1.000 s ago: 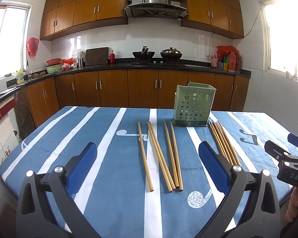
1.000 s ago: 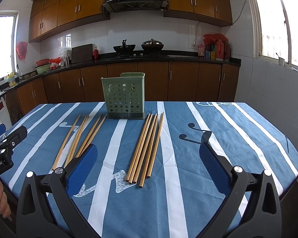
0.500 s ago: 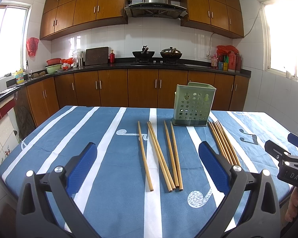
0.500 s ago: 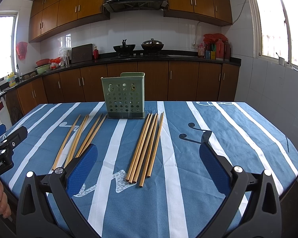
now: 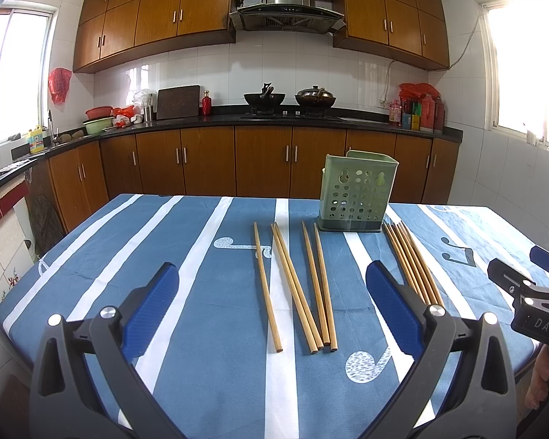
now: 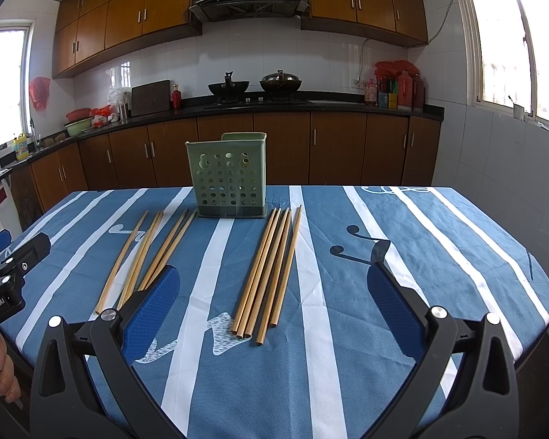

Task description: Organize utensils

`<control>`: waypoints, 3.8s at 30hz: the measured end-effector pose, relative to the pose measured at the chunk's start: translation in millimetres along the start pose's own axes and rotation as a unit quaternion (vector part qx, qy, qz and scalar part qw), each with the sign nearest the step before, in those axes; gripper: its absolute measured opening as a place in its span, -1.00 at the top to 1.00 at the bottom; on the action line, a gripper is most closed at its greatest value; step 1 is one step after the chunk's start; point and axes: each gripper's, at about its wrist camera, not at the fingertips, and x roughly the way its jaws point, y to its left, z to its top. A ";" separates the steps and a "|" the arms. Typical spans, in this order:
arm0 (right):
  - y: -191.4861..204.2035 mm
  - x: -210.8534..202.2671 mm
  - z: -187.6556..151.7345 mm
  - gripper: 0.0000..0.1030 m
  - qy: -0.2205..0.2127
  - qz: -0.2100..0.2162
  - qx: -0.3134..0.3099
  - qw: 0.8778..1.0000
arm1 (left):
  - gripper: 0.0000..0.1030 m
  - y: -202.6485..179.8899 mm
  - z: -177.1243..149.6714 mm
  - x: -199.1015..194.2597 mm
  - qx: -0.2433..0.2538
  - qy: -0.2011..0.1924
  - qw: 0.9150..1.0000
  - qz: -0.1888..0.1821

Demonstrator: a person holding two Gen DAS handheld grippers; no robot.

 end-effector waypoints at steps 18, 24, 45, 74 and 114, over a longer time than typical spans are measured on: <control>-36.7 119.4 -7.6 0.20 0.200 -0.004 0.088 0.976 | -0.93 34.4 -15.8 66.8 -0.034 0.120 0.991 0.058; -26.5 144.0 -3.8 0.48 0.223 0.001 0.070 0.972 | -0.92 51.9 -15.3 84.5 -0.060 0.150 0.985 0.055; -48.5 153.7 -6.8 0.85 0.221 -0.039 0.070 0.972 | 0.51 18.8 -17.5 165.3 -0.003 0.254 0.967 -0.021; -75.6 185.1 7.6 0.85 0.202 -0.072 0.049 0.975 | 0.78 50.6 -3.6 204.8 0.012 0.242 0.970 -0.012; -77.9 80.9 94.0 0.86 0.015 -0.027 0.055 0.998 | 0.84 69.1 105.7 109.6 -0.009 0.089 0.996 -0.014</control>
